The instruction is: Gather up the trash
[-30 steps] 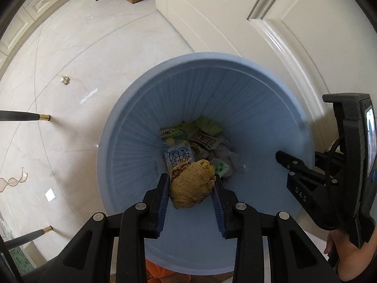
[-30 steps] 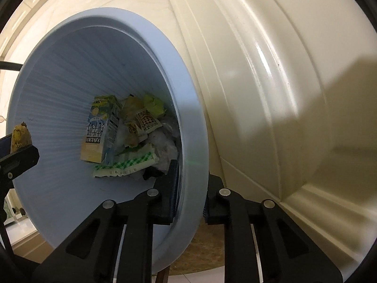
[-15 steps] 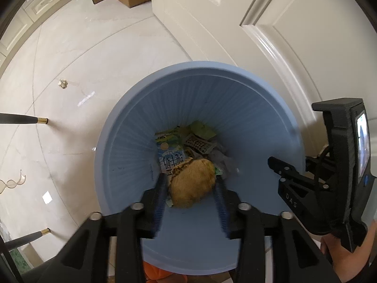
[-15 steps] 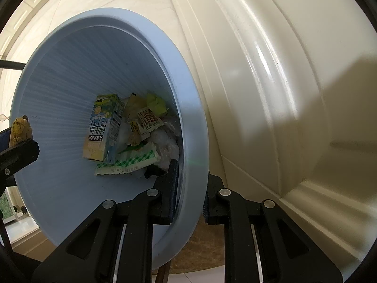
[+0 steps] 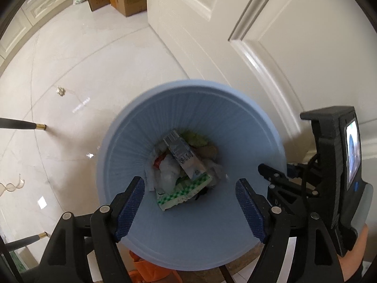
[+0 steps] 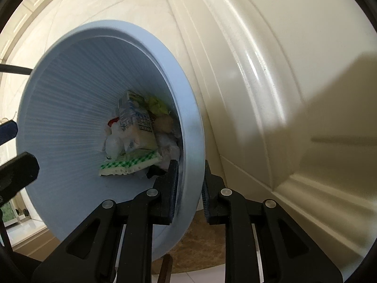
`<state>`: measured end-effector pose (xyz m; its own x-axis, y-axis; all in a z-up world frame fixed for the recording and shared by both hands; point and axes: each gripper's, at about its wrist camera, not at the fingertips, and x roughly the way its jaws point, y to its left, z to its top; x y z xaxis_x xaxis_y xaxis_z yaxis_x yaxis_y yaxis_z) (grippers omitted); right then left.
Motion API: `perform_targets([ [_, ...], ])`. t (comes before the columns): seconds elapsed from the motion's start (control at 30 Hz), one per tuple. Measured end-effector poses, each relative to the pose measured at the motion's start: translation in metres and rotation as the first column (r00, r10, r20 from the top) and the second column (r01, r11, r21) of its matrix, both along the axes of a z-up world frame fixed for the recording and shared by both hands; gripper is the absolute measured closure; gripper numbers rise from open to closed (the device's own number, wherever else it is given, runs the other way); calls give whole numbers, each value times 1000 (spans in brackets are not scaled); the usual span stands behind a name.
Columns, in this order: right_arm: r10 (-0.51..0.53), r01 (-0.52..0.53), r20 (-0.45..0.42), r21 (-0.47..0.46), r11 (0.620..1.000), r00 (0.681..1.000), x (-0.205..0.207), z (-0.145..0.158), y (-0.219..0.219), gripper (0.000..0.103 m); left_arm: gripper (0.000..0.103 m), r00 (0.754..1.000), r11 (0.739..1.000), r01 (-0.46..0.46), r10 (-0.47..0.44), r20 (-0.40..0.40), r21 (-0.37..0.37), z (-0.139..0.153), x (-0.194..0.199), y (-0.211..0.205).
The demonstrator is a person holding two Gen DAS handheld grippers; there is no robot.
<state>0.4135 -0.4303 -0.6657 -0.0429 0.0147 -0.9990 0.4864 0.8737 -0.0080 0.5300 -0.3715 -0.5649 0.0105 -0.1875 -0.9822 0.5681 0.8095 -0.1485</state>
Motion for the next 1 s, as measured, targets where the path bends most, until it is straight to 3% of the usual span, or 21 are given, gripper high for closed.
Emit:
perform_targets([
  [0.13, -13, 13, 19, 4, 1000, 1000, -3, 22, 3, 79, 27, 1000, 999, -3, 4, 20, -41, 22, -3, 2],
  [0.3, -25, 22, 98, 24, 999, 995, -5, 70, 10, 77, 27, 997, 996, -14, 21, 81, -87, 76, -15, 20],
  [0.4, -20, 16, 147, 29, 999, 989, -6, 105, 14, 54, 27, 988, 995, -23, 37, 148, -98, 116, -31, 35],
  [0.43, -17, 12, 165, 34, 999, 986, -7, 118, 16, 37, 27, 985, 994, -27, 44, 165, -102, 128, -36, 42],
  [0.47, -10, 3, 194, 35, 999, 981, -9, 136, 20, 33, 27, 982, 994, -35, 54, 181, -105, 142, -43, 47],
  [0.57, 19, -25, 245, 23, 999, 969, -19, 177, 32, 32, 27, 968, 991, -51, 80, 238, -127, 182, -73, 64],
  [0.6, 24, -31, 271, 21, 999, 962, -22, 191, 36, 30, 27, 960, 989, -56, 92, 264, -138, 198, -85, 70],
  [0.67, 52, -53, 325, -7, 999, 944, -34, 229, 49, 17, 27, 947, 985, -63, 110, 303, -162, 227, -108, 81],
  [0.8, 109, -88, 421, -69, 994, 901, -57, 297, 78, 15, 27, 910, 980, -61, 133, 394, -190, 283, -159, 104],
  [0.87, 145, -111, 459, -101, 989, 877, -68, 325, 93, 6, 27, 876, 976, -51, 147, 459, -214, 316, -191, 119],
  [1.0, 190, -138, 539, -136, 981, 821, -89, 376, 123, 5, 21, 804, 965, -60, 199, 560, -256, 373, -252, 151],
])
